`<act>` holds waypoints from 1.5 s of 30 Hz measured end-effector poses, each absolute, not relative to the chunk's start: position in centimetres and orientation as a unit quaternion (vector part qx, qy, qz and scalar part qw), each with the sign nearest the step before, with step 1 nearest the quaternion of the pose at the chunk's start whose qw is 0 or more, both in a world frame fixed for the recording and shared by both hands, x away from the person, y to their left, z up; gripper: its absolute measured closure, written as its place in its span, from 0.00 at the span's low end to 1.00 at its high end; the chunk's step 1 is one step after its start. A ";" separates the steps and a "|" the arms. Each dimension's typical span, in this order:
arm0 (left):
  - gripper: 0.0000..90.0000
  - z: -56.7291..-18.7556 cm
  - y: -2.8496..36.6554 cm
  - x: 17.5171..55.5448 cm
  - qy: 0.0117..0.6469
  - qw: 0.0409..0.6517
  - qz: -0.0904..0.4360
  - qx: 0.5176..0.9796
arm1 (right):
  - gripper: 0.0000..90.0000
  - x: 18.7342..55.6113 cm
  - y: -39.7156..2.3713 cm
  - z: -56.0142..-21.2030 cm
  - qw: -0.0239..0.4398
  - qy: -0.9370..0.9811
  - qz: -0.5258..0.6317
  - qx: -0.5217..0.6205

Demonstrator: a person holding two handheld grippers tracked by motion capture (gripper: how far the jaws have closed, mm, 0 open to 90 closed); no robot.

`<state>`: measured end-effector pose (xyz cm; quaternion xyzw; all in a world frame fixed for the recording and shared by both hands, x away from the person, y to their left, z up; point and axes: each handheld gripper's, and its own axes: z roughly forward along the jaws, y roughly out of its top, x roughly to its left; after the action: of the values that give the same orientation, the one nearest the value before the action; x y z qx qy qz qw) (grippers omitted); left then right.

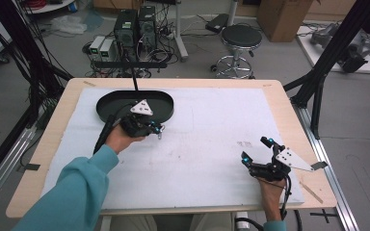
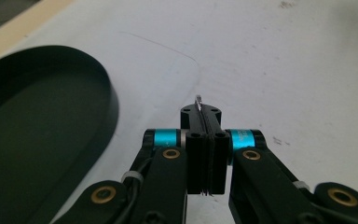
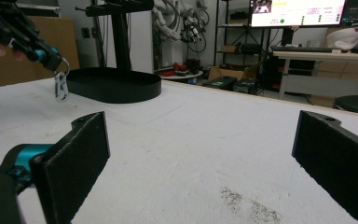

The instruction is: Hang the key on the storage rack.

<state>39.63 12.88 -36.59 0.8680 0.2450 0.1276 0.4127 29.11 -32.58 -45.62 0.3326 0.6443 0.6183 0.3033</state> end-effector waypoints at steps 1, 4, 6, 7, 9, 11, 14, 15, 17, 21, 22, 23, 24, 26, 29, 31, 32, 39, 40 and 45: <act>0.99 -36.2 13.1 39.8 0.247 0.420 0.127 0.864 | 0.04 29.1 -32.6 -45.6 0.305 0.644 0.618 0.331; 0.99 -34.9 13.6 40.3 0.250 0.425 0.139 0.859 | 0.04 29.1 -32.6 -45.6 0.305 0.644 0.618 0.331; 0.99 -33.9 13.9 40.7 0.252 0.431 0.146 0.854 | 0.04 29.1 -32.6 -45.6 0.304 0.645 0.618 0.332; 0.99 -33.4 14.1 40.9 0.254 0.431 0.151 0.852 | 0.04 29.1 -32.6 -45.6 0.304 0.645 0.618 0.332; 0.99 -32.4 14.4 41.4 0.256 0.436 0.158 0.848 | 0.04 29.1 -32.6 -45.6 0.303 0.645 0.618 0.333; 0.99 -31.5 14.8 41.9 0.260 0.437 0.163 0.846 | 0.04 29.1 -32.6 -45.6 0.302 0.643 0.619 0.334; 0.99 -30.3 15.3 42.6 0.263 0.440 0.169 0.842 | 0.04 29.2 -32.6 -45.6 0.304 0.643 0.619 0.333; 0.99 -29.9 15.4 42.7 0.264 0.440 0.174 0.841 | 0.04 29.2 -32.7 -45.6 0.304 0.643 0.619 0.333; 0.99 -29.3 15.7 43.1 0.266 0.442 0.179 0.838 | 0.04 29.2 -32.7 -45.6 0.303 0.643 0.620 0.333; 0.99 -28.2 16.3 43.8 0.269 0.439 0.188 0.836 | 0.04 29.2 -32.6 -45.6 0.304 0.642 0.620 0.333; 0.99 -28.0 16.4 44.0 0.271 0.440 0.190 0.835 | 0.04 29.2 -32.7 -45.6 0.304 0.642 0.620 0.332; 0.99 -27.7 16.5 44.1 0.269 0.436 0.192 0.837 | 0.04 29.2 -32.6 -45.6 0.305 0.642 0.620 0.332; 0.99 -27.6 16.5 44.3 0.273 0.440 0.193 0.834 | 0.04 29.1 -32.6 -45.6 0.302 0.643 0.619 0.334; 0.99 -27.2 16.7 44.6 0.273 0.436 0.196 0.835 | 0.04 29.2 -32.6 -45.6 0.305 0.642 0.620 0.333; 0.99 -26.8 16.7 45.0 0.275 0.438 0.196 0.834 | 0.04 29.2 -32.6 -45.6 0.304 0.642 0.620 0.333; 0.99 -26.4 16.7 45.3 0.273 0.428 0.202 0.838 | 0.04 29.1 -32.6 -45.6 0.302 0.642 0.620 0.334; 0.99 -26.3 16.8 45.5 0.273 0.429 0.203 0.837 | 0.04 29.2 -32.6 -45.6 0.304 0.642 0.620 0.333; 0.99 -25.3 17.0 46.7 0.280 0.429 0.210 0.833 | 0.04 29.2 -32.7 -45.6 0.304 0.642 0.620 0.333; 0.99 -25.2 17.0 46.9 0.281 0.429 0.210 0.832 | 0.04 29.2 -32.7 -45.6 0.304 0.642 0.620 0.333; 0.99 -25.0 17.2 47.6 0.290 0.430 0.209 0.829 | 0.04 29.2 -32.7 -45.6 0.303 0.642 0.620 0.333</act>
<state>47.62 17.17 -25.04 0.8292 0.2900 0.2086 0.4299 29.17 -32.66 -45.62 0.3333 0.6419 0.6204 0.3032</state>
